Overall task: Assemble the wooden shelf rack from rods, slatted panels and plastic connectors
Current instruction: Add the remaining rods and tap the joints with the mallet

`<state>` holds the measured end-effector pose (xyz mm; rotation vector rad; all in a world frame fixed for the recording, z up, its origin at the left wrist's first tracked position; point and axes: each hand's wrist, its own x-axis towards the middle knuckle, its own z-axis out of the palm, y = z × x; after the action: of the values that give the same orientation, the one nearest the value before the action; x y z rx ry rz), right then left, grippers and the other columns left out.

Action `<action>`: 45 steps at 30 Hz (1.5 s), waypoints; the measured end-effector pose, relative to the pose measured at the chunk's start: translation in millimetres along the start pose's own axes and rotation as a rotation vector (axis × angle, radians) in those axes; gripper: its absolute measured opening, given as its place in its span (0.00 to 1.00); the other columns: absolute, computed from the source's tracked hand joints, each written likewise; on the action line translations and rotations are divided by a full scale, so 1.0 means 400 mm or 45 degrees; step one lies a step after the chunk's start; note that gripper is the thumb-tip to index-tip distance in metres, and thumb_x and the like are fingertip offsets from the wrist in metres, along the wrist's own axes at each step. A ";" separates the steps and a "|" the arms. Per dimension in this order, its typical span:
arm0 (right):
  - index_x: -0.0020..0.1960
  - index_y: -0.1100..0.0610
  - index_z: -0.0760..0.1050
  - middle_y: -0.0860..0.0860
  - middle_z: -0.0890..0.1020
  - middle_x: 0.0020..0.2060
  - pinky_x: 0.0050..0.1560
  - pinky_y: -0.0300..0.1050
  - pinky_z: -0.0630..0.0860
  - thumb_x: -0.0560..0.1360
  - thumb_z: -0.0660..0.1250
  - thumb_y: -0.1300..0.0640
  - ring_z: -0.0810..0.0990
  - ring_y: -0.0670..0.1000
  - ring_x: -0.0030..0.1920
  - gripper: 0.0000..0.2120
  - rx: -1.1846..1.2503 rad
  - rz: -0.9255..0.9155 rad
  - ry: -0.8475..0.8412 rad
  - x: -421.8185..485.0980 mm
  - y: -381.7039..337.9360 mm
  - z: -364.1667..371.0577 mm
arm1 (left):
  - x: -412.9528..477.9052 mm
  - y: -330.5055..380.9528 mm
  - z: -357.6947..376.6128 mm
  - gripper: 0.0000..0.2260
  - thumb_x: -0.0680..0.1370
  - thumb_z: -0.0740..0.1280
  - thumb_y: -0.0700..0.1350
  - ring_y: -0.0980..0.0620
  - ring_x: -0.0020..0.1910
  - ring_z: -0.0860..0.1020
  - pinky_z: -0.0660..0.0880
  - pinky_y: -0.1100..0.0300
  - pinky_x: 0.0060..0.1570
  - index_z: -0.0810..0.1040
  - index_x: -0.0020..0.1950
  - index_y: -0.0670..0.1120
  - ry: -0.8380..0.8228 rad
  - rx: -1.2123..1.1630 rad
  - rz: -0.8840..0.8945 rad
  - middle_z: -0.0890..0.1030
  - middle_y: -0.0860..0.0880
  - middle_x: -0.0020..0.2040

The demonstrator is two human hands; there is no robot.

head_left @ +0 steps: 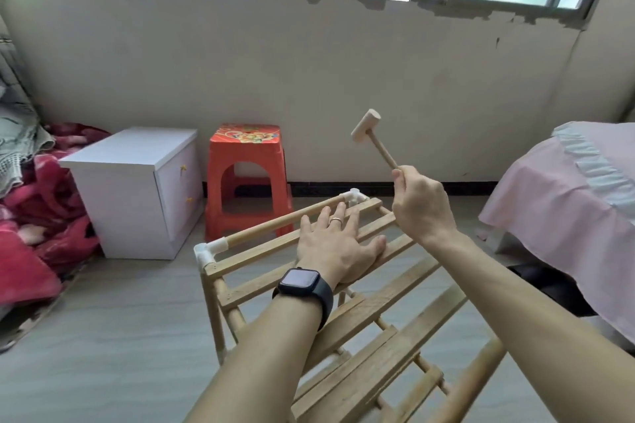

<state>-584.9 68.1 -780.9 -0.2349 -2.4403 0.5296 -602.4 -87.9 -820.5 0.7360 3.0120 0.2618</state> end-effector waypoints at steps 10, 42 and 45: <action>0.52 0.59 0.77 0.57 0.81 0.44 0.42 0.51 0.74 0.83 0.57 0.56 0.78 0.59 0.43 0.12 -0.199 0.194 -0.254 -0.022 -0.020 0.033 | -0.007 0.001 0.001 0.39 0.77 0.42 0.74 0.48 0.82 0.43 0.40 0.38 0.77 0.47 0.83 0.55 0.007 -0.024 0.005 0.45 0.51 0.83; 0.66 0.48 0.76 0.46 0.81 0.50 0.48 0.41 0.79 0.81 0.64 0.45 0.79 0.45 0.48 0.15 0.611 0.130 -0.725 -0.319 -0.155 -0.165 | -0.182 -0.287 -0.080 0.14 0.82 0.62 0.56 0.47 0.38 0.76 0.77 0.49 0.34 0.81 0.54 0.48 0.983 0.164 0.606 0.76 0.46 0.46; 0.82 0.48 0.50 0.49 0.60 0.79 0.76 0.55 0.64 0.74 0.63 0.29 0.60 0.50 0.77 0.45 0.224 -0.019 -0.929 -0.385 -0.242 -0.149 | -0.240 -0.414 -0.077 0.18 0.84 0.57 0.57 0.44 0.34 0.73 0.76 0.50 0.33 0.77 0.50 0.44 1.095 0.146 0.321 0.74 0.45 0.43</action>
<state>-430.5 -45.2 -779.6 0.0717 -3.0587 0.9472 -594.8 -281.6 -819.3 1.2998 3.7354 0.5358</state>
